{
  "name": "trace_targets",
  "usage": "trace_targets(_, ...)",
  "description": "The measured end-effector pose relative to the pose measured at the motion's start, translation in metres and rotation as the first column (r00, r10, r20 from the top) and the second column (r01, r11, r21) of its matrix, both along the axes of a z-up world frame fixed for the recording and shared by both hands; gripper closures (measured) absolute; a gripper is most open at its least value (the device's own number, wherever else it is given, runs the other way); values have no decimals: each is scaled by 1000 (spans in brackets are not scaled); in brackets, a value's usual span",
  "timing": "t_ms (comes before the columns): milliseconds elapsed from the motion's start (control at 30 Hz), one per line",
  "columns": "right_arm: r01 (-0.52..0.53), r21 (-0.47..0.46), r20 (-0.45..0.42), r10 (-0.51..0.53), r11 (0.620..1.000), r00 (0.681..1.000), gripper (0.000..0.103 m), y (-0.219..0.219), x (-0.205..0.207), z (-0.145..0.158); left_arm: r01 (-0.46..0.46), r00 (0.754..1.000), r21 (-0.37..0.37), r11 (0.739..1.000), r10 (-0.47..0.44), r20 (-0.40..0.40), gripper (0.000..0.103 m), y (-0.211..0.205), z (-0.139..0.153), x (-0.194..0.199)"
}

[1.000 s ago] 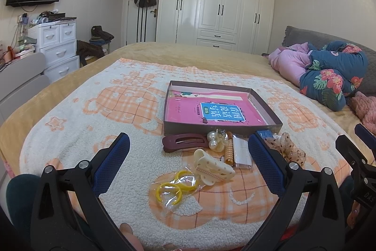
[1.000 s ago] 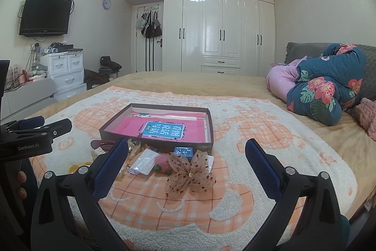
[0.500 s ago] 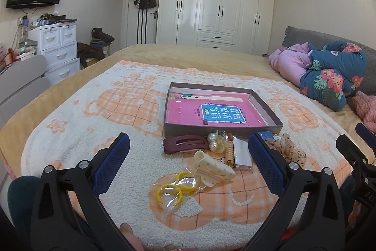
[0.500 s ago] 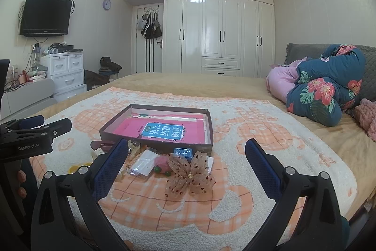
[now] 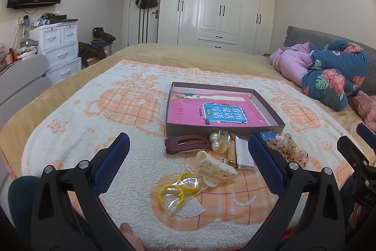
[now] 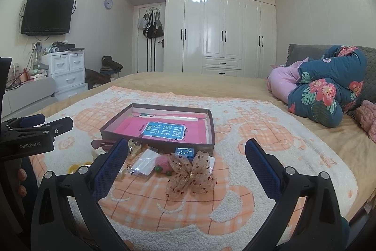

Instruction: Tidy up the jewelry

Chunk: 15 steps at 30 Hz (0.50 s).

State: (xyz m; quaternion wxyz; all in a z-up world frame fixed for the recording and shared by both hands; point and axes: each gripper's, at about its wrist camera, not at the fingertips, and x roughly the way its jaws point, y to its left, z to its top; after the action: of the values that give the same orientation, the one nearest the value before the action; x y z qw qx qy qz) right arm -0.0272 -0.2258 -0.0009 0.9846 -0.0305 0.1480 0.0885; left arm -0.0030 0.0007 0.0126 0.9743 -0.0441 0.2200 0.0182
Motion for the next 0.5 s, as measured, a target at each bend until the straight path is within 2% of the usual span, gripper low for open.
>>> trace_targets(500,-32,-15,-13,32,999,999,6,9,-1,-2,-17,1000,-11,1000,17,3,10,10,-3,-1)
